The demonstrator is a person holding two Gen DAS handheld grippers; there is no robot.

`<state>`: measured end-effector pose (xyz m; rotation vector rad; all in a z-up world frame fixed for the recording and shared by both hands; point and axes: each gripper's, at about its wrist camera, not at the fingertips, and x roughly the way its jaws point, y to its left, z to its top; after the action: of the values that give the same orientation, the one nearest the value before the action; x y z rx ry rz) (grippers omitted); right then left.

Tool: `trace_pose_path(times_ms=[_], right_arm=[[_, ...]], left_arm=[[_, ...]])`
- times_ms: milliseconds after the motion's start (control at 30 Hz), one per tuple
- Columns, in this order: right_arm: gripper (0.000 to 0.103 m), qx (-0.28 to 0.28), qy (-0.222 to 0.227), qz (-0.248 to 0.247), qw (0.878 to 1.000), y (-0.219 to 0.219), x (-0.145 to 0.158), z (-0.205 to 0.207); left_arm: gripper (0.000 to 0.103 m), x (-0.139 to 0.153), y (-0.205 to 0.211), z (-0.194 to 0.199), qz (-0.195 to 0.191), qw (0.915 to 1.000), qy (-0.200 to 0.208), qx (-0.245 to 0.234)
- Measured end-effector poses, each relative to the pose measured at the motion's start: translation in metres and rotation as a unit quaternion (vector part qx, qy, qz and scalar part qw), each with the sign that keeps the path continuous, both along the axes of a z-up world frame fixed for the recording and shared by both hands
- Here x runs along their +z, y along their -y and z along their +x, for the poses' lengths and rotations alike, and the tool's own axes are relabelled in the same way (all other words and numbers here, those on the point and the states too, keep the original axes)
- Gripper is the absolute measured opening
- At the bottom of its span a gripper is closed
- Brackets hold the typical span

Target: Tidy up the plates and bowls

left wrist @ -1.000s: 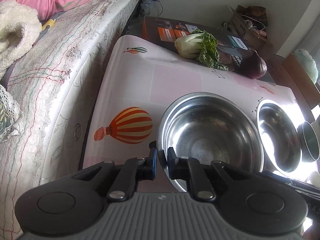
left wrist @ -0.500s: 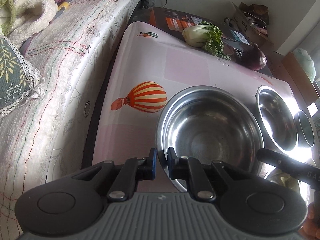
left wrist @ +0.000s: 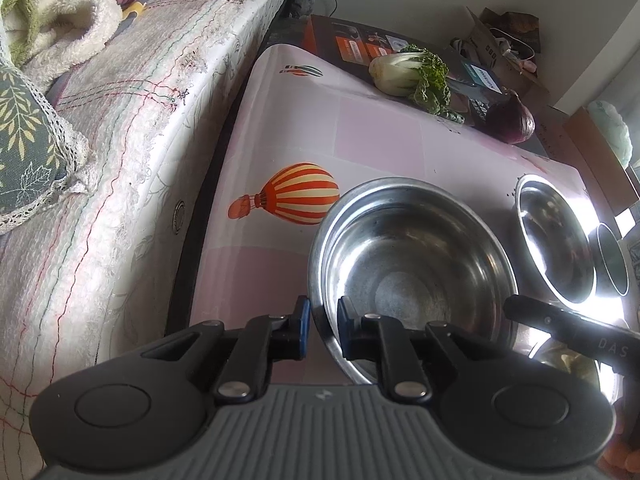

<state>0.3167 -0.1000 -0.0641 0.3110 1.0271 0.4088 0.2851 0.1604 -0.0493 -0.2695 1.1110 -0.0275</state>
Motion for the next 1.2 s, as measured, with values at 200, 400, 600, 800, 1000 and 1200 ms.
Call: trace_pose_path(times_ms=[200,400,600,800,1000,1200], right_arm=[[0.013,-0.003,-0.003,-0.002,1.000,-0.003,-0.003,0.004],[0.013,0.001,0.000,-0.004,1.000,-0.005,-0.001,0.004],[0.013,-0.001,-0.010,-0.004,1.000,-0.009,-0.009,0.008],[0.013,0.007,-0.001,-0.007,1.000,-0.012,-0.005,0.006],[0.013,0.014,0.006,-0.008,1.000,-0.011,-0.002,0.003],[0.013,0.019,0.006,-0.006,1.000,-0.011,-0.001,0.005]], left_arm=[[0.014,-0.004,-0.003,0.003,-0.008,0.9999,-0.014,-0.003],[0.015,-0.003,-0.004,0.000,-0.006,0.9999,-0.011,-0.006],[0.015,-0.007,-0.003,0.007,0.004,0.9999,-0.014,-0.004],[0.015,-0.002,0.009,0.003,0.048,0.9986,0.008,-0.021],[0.015,0.002,0.012,0.000,0.066,0.9972,0.019,-0.030],[0.016,0.003,0.012,-0.002,0.065,0.9969,0.024,-0.037]])
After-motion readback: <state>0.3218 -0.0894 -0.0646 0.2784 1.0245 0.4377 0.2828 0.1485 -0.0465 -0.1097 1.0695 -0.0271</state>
